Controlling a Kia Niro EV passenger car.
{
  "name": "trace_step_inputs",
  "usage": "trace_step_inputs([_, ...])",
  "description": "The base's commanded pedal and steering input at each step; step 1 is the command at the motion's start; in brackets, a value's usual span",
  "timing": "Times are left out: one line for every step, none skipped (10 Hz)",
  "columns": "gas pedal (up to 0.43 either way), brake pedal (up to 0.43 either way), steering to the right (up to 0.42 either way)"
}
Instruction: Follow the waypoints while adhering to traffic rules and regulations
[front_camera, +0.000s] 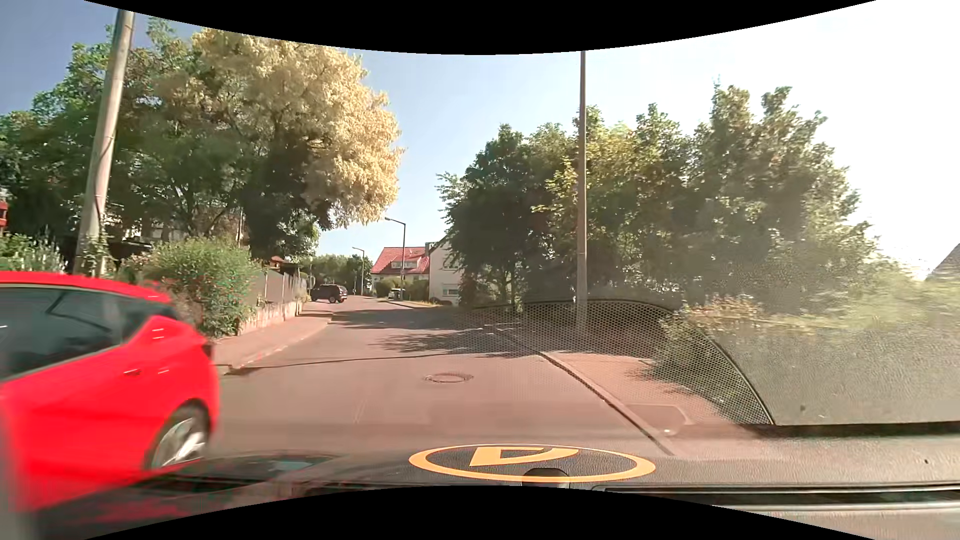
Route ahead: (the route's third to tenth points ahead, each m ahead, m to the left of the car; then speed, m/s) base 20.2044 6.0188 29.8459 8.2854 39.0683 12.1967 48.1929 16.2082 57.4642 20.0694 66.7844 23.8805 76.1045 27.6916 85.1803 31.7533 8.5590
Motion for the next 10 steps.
trace_step_inputs([0.209,0.000,-0.065])
trace_step_inputs([0.209,0.000,-0.069])
trace_step_inputs([0.209,0.000,-0.076])
trace_step_inputs([0.220,0.000,-0.085])
trace_step_inputs([0.220,0.000,-0.094])
trace_step_inputs([0.220,0.000,-0.097])
trace_step_inputs([0.228,0.000,-0.097])
trace_step_inputs([0.228,0.000,-0.100])
trace_step_inputs([0.228,0.000,-0.098])
trace_step_inputs([0.228,0.000,-0.087])
